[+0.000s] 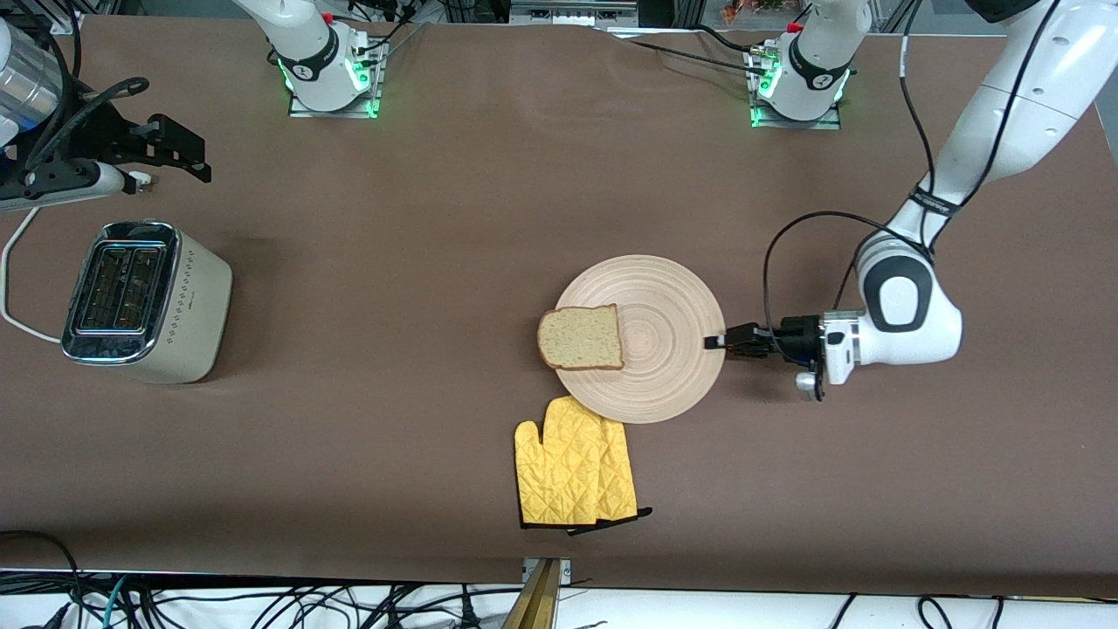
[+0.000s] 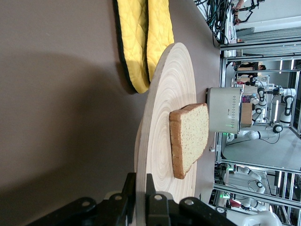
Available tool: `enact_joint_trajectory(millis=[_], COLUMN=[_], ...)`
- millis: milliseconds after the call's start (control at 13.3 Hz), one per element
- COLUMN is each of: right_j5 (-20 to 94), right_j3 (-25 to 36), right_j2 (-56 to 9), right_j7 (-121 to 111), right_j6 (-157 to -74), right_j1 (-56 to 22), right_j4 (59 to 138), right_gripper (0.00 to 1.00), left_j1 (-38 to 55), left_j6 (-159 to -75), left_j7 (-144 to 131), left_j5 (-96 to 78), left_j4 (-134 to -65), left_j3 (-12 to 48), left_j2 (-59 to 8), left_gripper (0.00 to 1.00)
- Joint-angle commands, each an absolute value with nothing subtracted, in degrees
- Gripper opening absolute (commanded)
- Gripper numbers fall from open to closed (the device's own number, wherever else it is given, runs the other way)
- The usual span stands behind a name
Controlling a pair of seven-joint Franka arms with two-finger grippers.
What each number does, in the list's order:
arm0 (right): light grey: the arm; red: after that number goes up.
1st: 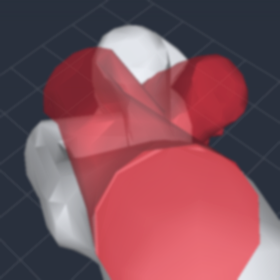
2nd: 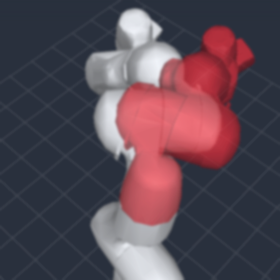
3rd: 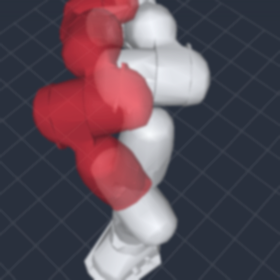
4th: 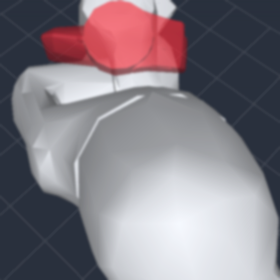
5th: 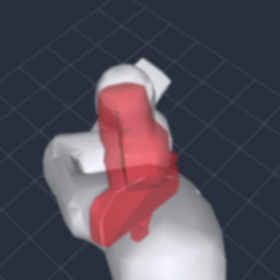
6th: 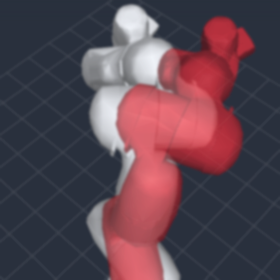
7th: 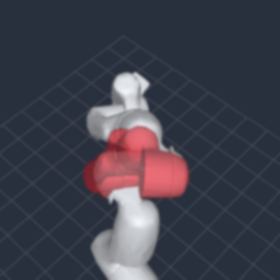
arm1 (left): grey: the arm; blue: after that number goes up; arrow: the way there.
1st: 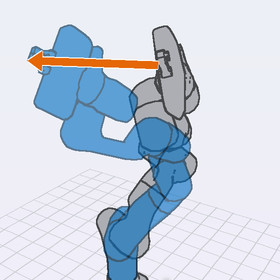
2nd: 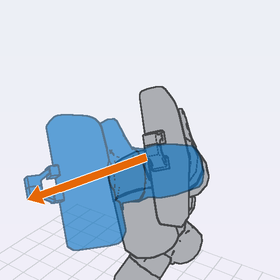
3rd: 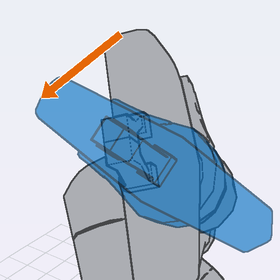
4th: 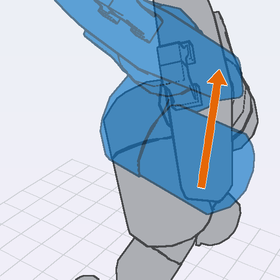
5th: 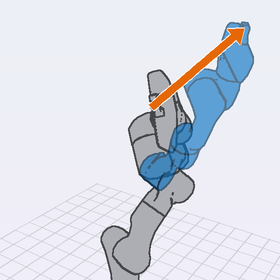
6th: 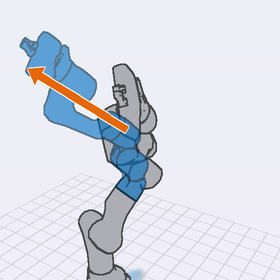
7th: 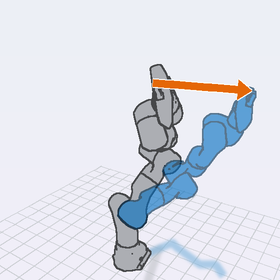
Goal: Move plate and put bread in toaster
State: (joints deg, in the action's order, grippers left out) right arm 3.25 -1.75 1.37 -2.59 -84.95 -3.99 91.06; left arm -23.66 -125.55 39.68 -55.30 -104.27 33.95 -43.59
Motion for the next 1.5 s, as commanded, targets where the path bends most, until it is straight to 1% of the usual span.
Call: enact_joint_trajectory(millis=[0, 75, 225, 600, 900, 1425], right_j5=[3.60, 3.60, 3.52, 3.52, 3.43, 3.34], right_j3=[-1.58, -1.58, -1.58, -1.58, -1.58, -1.58], right_j2=[2.02, 2.02, 2.02, 1.93, 1.85, 1.76], right_j7=[-2.90, -2.90, -2.99, -2.99, -2.90, -2.90], right_j6=[-84.99, -84.99, -84.99, -85.08, -85.08, -85.25], right_j1=[-3.96, -3.87, -3.87, -3.87, -3.87, -3.87], right_j4=[91.58, 91.58, 91.58, 91.58, 91.67, 91.76], right_gripper=[1.00, 1.00, 1.00, 1.00, 1.00, 1.00], left_j1=[-19.98, -17.69, -14.08, -14.15, -12.92, -12.13], left_j6=[-128.48, -131.63, -133.15, -132.89, -132.89, -132.98], left_j7=[39.99, 40.08, 40.08, 46.30, 55.17, 55.99], left_j5=[-61.51, -62.48, -64.51, -67.05, -76.28, -75.15], left_j4=[-106.35, -106.35, -106.17, -108.46, -108.89, -108.72], left_j3=[34.54, 34.63, 34.54, 34.63, 34.54, 33.14], left_j2=[-41.04, -41.31, -41.57, -44.20, -46.75, -47.72], left_gripper=[0.00, 0.00, 0.00, 0.00, 0.00, 0.00])
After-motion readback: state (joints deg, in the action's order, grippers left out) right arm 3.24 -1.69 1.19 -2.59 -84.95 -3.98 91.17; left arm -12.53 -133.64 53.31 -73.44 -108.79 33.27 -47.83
